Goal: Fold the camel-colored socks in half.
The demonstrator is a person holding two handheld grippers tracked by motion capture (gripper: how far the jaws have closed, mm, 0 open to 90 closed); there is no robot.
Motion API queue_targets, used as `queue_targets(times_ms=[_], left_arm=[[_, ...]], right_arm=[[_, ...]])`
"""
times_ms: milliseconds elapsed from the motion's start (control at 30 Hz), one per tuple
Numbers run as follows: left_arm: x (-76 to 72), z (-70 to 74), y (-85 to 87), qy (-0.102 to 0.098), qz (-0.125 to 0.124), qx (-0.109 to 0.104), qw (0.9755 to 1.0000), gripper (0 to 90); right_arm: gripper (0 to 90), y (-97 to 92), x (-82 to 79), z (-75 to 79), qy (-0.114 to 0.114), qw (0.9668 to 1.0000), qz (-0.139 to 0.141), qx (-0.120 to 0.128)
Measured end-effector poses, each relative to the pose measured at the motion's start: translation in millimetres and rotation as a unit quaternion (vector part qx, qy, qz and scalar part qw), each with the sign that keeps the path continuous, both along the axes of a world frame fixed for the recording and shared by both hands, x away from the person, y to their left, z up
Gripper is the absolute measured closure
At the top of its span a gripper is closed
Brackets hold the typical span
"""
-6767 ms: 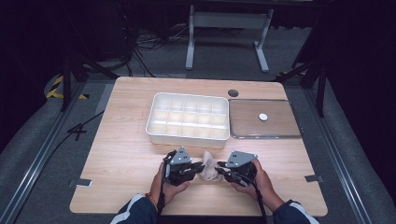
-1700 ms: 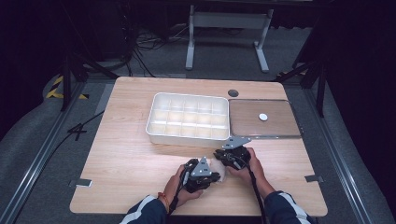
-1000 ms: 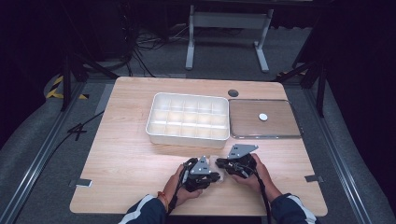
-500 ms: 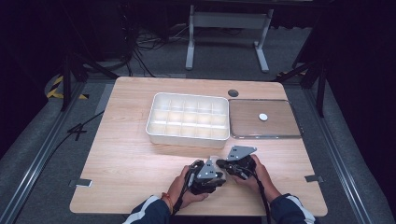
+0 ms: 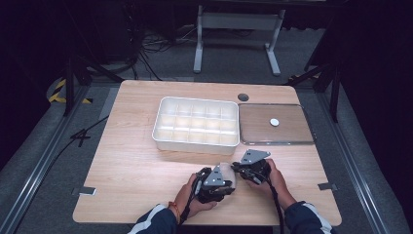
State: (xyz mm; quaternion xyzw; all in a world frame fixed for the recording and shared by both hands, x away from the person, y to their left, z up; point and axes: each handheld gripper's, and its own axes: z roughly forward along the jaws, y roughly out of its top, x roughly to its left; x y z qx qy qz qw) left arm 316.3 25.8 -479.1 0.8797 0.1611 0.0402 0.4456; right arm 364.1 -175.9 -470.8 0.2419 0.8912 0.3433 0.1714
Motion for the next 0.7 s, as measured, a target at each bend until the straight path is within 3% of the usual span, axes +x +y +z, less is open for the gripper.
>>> queue_targets(times_ms=[33,100,167,267,333,433,533,700], left_arm=[[-0.1,0.1,0.0,0.0,0.0,0.001,1.0,72.2],[0.0,0.1,0.1,-0.001,0.0,0.001,1.0,72.2],[-0.2,-0.2,-0.1,0.001,0.001,-0.003,1.0,72.2],[0.4,-0.2,0.4,0.002,0.001,-0.003,1.0,72.6],[0.0,-0.3,0.1,0.004,0.002,-0.005,1.0,72.6],[-0.1,-0.3,0.1,0.003,0.003,-0.004,1.0,73.0],[-0.2,-0.4,0.0,0.002,0.005,-0.004,1.0,73.1],[-0.4,-0.3,-0.1,0.0,0.003,-0.001,1.0,73.1]], right_arm=[[83.3,-0.3,1.4,-1.8,-0.001,0.9999,-0.006,-0.012],[82.2,-4.2,3.6,-3.2,0.007,0.9999,-0.011,0.001],[81.3,-6.4,3.5,-0.2,-0.001,0.9999,-0.013,0.006],[79.5,-8.3,2.1,9.6,-0.003,0.9986,-0.018,0.05],[78.2,-4.6,-0.6,13.5,-0.002,0.9967,0.001,0.081],[79.6,6.2,-5.1,13.4,-0.007,0.9947,0.028,0.098],[82.4,15.2,-4.2,8.7,-0.006,0.9956,0.04,0.085],[84.3,18.0,3.2,1.3,0.009,0.9973,0.021,0.07]])
